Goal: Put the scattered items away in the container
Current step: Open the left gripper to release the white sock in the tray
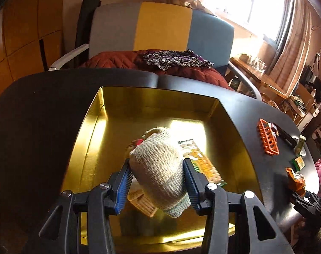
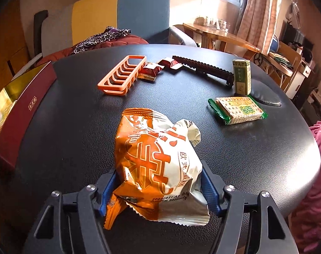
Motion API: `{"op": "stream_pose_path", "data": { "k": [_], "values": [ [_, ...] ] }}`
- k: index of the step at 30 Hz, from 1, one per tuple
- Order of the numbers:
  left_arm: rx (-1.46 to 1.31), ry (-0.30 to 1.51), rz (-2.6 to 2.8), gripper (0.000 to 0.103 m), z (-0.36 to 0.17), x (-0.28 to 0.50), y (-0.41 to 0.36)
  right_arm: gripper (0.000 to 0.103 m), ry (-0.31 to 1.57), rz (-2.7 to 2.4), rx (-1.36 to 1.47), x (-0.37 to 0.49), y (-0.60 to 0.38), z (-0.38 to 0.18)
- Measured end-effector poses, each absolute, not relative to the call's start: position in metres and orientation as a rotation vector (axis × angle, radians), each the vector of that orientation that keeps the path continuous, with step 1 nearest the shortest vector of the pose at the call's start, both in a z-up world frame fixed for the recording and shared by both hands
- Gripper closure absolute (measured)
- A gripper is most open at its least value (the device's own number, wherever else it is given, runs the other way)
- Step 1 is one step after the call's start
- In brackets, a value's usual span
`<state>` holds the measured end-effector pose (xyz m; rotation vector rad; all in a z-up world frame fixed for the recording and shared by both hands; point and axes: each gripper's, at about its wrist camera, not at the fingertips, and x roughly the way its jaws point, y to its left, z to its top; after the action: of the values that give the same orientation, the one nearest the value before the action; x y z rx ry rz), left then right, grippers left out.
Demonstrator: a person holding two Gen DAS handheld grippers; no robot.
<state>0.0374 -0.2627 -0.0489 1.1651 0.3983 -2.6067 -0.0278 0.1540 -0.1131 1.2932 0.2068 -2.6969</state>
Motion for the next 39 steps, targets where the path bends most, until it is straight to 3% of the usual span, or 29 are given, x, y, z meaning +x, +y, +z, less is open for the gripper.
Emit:
{"op": "stream_pose_path", "data": {
  "k": [7,14,29,39],
  "values": [
    [1.178,0.399,-2.567,0.053,-0.065,0.036,-0.274,0.034,0.223,-2.689,1.291,-0.029,0.152,-0.114],
    [1.16,0.406,-2.6,0.042,-0.059,0.044,-0.269,0.034,0.222,-2.696,1.292,-0.03,0.152,-0.113],
    [1.06,0.444,-2.519,0.04,-0.052,0.09,-0.273,0.03,0.151,-2.692,1.306,-0.031,0.159,-0.117],
    [1.016,0.456,-2.608,0.039,-0.039,0.122,-0.23,0.028,0.108,-2.679,1.266,-0.034,0.161,-0.116]
  ]
}}
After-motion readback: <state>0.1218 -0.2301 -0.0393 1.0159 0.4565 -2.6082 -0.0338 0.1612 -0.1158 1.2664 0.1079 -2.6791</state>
